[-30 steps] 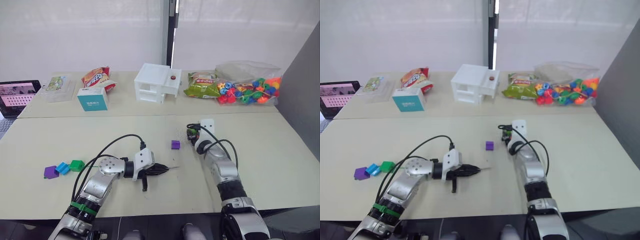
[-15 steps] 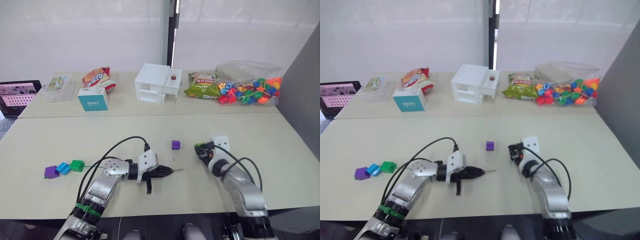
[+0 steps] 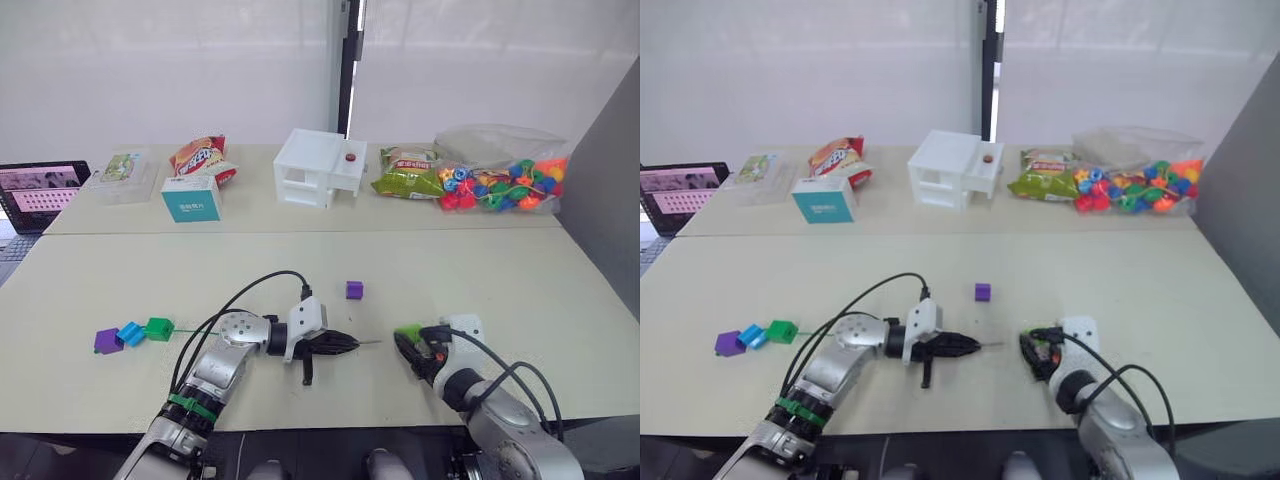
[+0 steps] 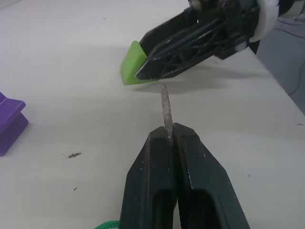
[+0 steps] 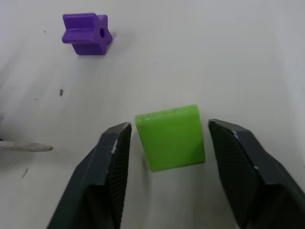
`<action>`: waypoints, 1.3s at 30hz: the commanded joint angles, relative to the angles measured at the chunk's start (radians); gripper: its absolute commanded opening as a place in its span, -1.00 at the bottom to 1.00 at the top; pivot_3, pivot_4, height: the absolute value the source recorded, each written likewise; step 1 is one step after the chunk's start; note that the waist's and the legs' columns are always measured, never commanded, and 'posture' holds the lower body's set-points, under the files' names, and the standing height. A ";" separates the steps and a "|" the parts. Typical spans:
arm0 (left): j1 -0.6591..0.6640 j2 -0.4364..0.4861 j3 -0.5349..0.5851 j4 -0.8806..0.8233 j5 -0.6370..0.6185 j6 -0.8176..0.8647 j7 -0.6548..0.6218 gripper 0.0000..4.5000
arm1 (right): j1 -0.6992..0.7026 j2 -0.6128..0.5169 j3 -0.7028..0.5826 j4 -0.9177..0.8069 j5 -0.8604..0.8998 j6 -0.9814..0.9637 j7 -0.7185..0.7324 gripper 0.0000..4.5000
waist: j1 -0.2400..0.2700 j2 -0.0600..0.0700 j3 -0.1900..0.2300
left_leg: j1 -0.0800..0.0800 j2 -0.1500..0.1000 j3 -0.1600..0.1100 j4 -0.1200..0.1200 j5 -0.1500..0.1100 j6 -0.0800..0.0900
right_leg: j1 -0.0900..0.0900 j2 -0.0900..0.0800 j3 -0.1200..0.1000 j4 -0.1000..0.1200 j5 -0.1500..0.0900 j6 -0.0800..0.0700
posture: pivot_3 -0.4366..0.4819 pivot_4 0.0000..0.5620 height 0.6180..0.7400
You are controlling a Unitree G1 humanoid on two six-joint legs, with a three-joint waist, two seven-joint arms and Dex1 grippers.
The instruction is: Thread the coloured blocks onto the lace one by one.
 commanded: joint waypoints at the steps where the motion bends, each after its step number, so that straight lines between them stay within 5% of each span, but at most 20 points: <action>1: -0.022 -0.007 0.005 0.005 -0.003 -0.031 -0.005 -1.00 | -0.065 -0.081 -0.099 -0.094 0.117 0.095 0.049 0.89 | 0.001 0.000 0.000 | 0.000 0.000 0.000 0.000 0.000 0.000 | 0.000 0.000 0.000 0.000 0.000 0.000 | -0.05 -0.47 1.00; 7: -0.009 -0.005 0.011 -0.004 -0.003 -0.034 0.013 -1.00 | -0.188 -0.419 -0.158 -0.073 0.309 0.198 0.328 0.97 | 0.010 0.000 0.000 | 0.000 0.000 0.000 0.000 0.000 0.000 | 0.002 0.000 0.000 -0.002 0.000 0.000 | -0.05 -0.47 1.00; 11: 0.010 -0.006 0.013 -0.029 -0.002 -0.030 0.038 -1.00 | -0.250 -0.847 0.082 0.030 0.088 -0.119 0.747 0.97 | 0.012 0.001 0.001 | 0.000 -0.001 0.001 0.000 0.000 0.001 | 0.003 -0.001 0.000 -0.003 0.000 0.001 | -0.05 -0.47 1.00; 14: 0.021 -0.008 0.011 -0.047 0.002 -0.029 0.055 -1.00 | -0.371 -0.967 0.256 0.200 -0.101 -0.389 0.916 0.97 | 0.007 0.000 0.001 | 0.001 0.000 0.002 0.001 0.000 0.001 | 0.004 0.000 -0.001 -0.005 -0.001 0.001 | -0.05 -0.47 1.00; 25: 0.049 -0.017 -0.001 -0.103 0.021 -0.007 0.103 -1.00 | -0.794 -0.776 0.535 0.726 -0.373 -0.828 1.228 0.97 | 0.010 0.000 0.002 | -0.001 0.000 0.002 0.001 0.000 0.000 | 0.001 -0.001 0.000 -0.003 0.000 0.001 | -0.05 -0.47 1.00; 34: 0.057 -0.012 -0.004 -0.124 0.025 -0.009 0.130 -1.00 | -0.865 -0.678 0.599 0.912 -0.474 -0.903 1.309 0.97 | 0.014 0.000 0.002 | -0.002 0.000 0.002 0.001 0.001 -0.001 | 0.000 -0.001 -0.001 -0.003 0.000 0.001 | -0.05 -0.47 1.00; 39: 0.059 -0.006 -0.010 -0.134 0.022 0.012 0.128 -1.00 | -0.850 -0.667 0.597 0.939 -0.487 -0.856 1.319 0.16 | 0.014 -0.001 0.001 | -0.001 0.000 0.002 0.001 0.001 -0.001 | 0.001 -0.001 -0.001 -0.003 0.000 0.000 | -0.05 -0.47 1.00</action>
